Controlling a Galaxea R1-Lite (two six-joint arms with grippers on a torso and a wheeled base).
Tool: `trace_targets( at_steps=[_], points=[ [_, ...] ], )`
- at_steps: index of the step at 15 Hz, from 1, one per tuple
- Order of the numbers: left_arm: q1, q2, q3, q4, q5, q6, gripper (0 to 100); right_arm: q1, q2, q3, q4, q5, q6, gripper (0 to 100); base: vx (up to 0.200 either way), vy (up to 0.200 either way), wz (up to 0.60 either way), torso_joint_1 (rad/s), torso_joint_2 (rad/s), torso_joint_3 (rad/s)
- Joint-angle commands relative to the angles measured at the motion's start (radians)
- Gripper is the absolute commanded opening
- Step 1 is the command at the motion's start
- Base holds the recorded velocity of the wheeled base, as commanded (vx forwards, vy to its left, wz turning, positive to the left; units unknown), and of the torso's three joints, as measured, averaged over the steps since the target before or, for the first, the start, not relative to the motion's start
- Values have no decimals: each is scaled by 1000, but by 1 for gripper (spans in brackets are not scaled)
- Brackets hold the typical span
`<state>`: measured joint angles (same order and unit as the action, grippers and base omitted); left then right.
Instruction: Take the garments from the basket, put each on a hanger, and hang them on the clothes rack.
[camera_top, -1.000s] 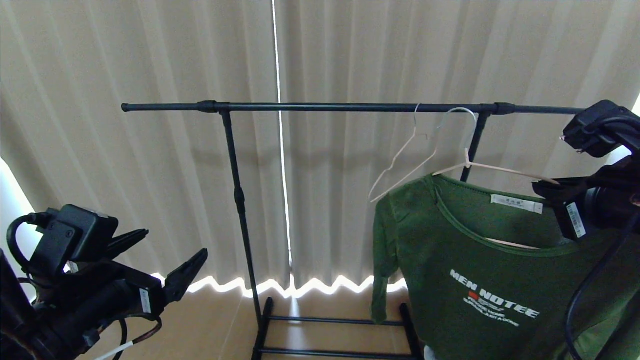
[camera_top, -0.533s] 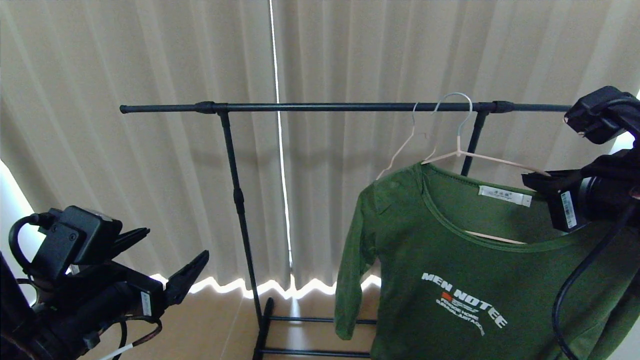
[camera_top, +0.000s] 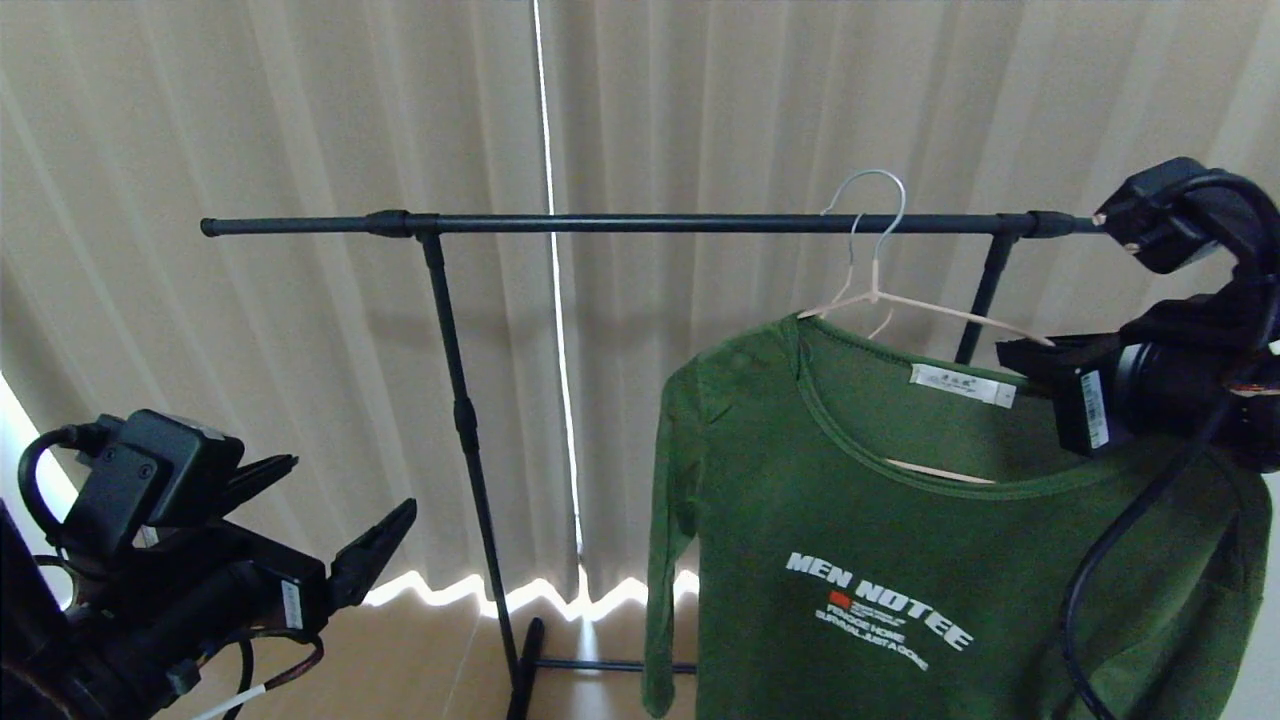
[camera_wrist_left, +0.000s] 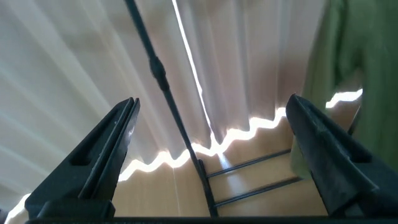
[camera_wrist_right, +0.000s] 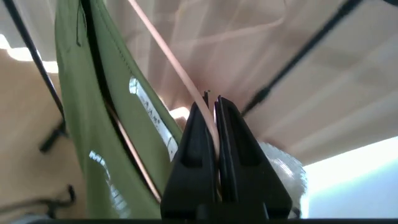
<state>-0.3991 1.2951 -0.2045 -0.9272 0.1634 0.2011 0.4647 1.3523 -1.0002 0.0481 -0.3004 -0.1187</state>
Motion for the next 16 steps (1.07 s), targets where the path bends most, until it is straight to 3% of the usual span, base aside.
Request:
trace_targets(
  at_steps=[1,5,11,16],
  points=[
    [-1,1,5,-1,-1,0,100,19,47,-12,-2,1,2,0,200,0,0,7,7,-2],
    [-17,1,16,-1,1,0,100,31,146,-38,-128,-6,-1,0,0,0,0,0,0,0],
    [-27,-8,20,-1,-1,0,100,26,401,-276,-125,-16,47,0,0,0,0,0,0,0],
    [-26,-19,19,-1,-1,0,100,5,548,-397,-122,-23,51,0,0,0,0,0,0,0]
  ],
)
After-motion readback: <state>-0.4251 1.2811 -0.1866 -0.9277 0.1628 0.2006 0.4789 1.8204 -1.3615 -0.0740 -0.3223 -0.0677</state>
